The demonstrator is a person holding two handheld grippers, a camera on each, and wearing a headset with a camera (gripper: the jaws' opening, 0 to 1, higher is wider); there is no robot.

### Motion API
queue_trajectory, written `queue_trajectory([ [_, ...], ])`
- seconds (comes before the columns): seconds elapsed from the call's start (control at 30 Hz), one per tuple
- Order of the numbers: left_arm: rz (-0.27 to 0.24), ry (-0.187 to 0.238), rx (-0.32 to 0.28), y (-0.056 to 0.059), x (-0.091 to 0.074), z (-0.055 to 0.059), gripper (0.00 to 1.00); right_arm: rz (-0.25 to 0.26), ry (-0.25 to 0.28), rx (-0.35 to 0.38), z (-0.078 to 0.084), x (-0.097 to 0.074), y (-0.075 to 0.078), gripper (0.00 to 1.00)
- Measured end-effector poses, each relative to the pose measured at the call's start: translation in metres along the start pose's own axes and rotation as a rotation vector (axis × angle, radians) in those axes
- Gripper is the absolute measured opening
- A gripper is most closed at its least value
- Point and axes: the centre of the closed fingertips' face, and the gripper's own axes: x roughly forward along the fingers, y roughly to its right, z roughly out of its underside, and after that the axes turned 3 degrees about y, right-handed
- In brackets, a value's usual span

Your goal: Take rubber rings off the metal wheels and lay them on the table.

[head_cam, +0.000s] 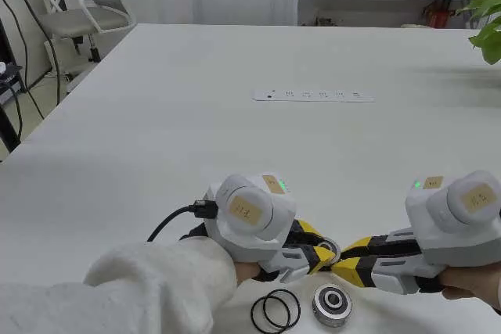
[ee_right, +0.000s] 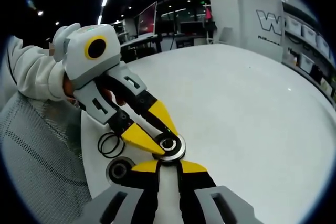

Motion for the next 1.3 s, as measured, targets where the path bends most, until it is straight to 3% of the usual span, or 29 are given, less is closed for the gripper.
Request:
queue_trajectory([
  [0.37, -0.001, -0.001, 0.002, -0.001, -0.001, 0.001, 0.14, 0.005, -0.005, -0.013, 0.000, -0.001, 0.001, 0.03],
  [0.43, 0.001, -0.001, 0.000, -0.001, -0.001, 0.001, 0.14, 0.037, -0.001, -0.046, -0.002, -0.003, 0.009, 0.00],
  [0.5, 0.000, 0.000, 0.004, -0.001, -0.001, 0.001, 0.14, 0.028, -0.002, -0.018, -0.002, -0.003, 0.006, 0.00],
  [0.67, 0.004, 0.002, 0.009, -0.001, -0.001, 0.001, 0.14, 0.012, -0.003, -0.050, -0.002, -0.003, 0.003, 0.00],
  [0.7, 0.004, 0.002, 0.010, -0.001, -0.001, 0.000, 0.14, 0.008, -0.004, -0.053, -0.002, -0.003, 0.002, 0.01],
  [0.83, 0.004, 0.002, 0.011, -0.001, -0.002, 0.000, 0.14, -0.012, 0.014, -0.036, -0.006, 0.000, -0.004, 0.27],
  [1.0, 0.005, 0.002, 0.010, -0.001, -0.002, 0.001, 0.14, 0.003, 0.050, -0.056, -0.012, 0.009, -0.003, 0.25],
  [1.13, 0.006, 0.004, 0.012, -0.001, -0.002, 0.001, 0.14, 0.022, 0.026, -0.097, -0.007, 0.012, 0.000, 0.23],
  [1.23, 0.007, 0.004, 0.012, -0.001, -0.002, 0.001, 0.14, 0.005, 0.029, -0.060, -0.008, 0.010, 0.000, 0.22],
  [1.3, 0.007, 0.004, 0.011, -0.001, -0.002, 0.001, 0.14, 0.000, 0.026, -0.077, -0.007, 0.009, -0.001, 0.21],
])
